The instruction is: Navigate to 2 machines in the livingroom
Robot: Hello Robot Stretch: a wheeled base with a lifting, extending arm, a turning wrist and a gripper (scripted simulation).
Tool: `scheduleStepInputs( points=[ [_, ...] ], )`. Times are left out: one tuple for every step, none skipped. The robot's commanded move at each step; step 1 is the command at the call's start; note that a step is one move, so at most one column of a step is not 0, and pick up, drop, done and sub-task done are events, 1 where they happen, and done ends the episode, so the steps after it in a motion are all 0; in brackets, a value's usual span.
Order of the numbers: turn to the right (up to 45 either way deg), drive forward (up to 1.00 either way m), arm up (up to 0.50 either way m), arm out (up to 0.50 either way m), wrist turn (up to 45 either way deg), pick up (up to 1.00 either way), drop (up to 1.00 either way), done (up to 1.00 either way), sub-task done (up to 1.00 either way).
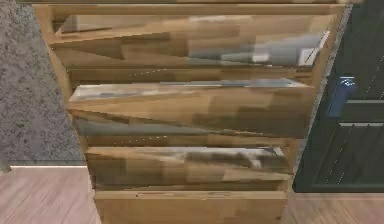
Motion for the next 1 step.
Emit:
scheduleStepInputs(
  points=[
    [45.0, 0.00, 0.00, 0.00, 0.0, 0.00, 0.00, 0.00, 0.00]
  ],
)
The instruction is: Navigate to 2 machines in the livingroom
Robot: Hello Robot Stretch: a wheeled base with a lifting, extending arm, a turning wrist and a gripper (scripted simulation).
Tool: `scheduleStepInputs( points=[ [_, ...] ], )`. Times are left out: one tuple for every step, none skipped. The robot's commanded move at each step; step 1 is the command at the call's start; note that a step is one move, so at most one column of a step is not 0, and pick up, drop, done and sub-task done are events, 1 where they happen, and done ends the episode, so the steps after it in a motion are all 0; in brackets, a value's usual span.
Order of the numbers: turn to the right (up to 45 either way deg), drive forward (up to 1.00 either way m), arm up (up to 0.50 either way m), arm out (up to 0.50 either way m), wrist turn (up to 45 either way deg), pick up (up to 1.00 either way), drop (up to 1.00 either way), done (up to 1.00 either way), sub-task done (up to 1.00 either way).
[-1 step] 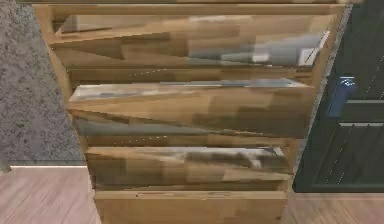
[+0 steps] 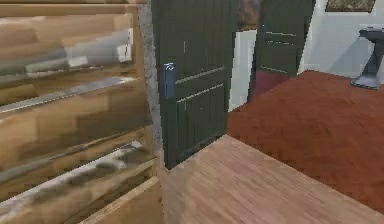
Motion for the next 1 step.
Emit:
scheduleStepInputs(
  points=[
    [24.0, 0.00, 0.00, 0.00, 0.0, 0.00, 0.00, 0.00, 0.00]
  ],
)
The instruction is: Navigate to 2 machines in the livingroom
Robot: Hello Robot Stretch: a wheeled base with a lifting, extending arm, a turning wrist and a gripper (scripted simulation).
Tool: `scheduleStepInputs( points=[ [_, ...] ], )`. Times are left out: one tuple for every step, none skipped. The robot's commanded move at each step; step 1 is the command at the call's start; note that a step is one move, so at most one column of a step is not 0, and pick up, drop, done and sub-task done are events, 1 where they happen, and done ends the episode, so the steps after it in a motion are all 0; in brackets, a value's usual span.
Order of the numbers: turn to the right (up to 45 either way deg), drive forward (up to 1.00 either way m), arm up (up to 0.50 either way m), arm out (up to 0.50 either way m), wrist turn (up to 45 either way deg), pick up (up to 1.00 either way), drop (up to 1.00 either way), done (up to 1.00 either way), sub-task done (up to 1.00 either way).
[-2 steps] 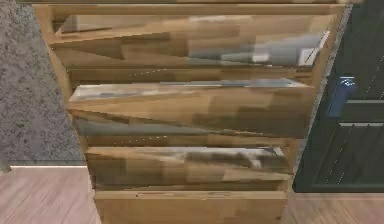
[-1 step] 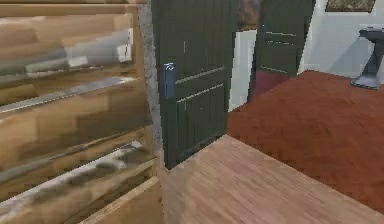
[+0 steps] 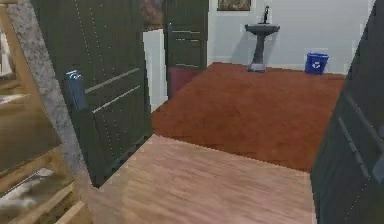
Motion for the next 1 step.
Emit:
scheduleStepInputs(
  points=[
    [0.0, 1.00, 0.00, 0.00, 0.0, 0.00, 0.00, 0.00, 0.00]
  ],
)
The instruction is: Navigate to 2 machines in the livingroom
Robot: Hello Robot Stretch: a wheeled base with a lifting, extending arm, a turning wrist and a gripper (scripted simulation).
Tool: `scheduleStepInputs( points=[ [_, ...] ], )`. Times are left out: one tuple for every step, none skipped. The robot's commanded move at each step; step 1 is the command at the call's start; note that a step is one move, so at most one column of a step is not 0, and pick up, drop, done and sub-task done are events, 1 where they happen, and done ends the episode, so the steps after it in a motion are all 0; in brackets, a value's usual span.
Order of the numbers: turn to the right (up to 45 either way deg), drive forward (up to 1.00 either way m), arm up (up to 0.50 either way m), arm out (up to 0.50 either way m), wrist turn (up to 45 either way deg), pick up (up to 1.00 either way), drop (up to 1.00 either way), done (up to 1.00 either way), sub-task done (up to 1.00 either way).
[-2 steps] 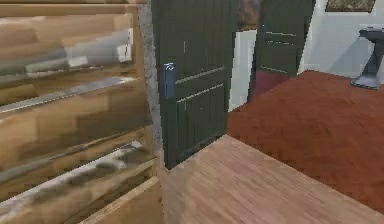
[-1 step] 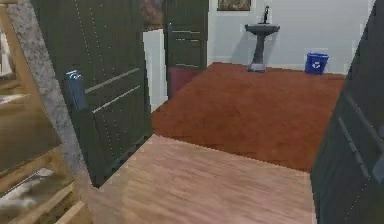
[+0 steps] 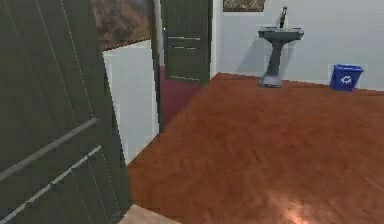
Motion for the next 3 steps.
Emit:
scheduleStepInputs(
  points=[
    [0.0, 1.00, 0.00, 0.00, 0.0, 0.00, 0.00, 0.00, 0.00],
    [3.0, 0.00, 0.00, 0.00, 0.0, 0.00, 0.00, 0.00, 0.00],
    [3.0, 0.00, 0.00, 0.00, 0.0, 0.00, 0.00, 0.00, 0.00]
  ],
)
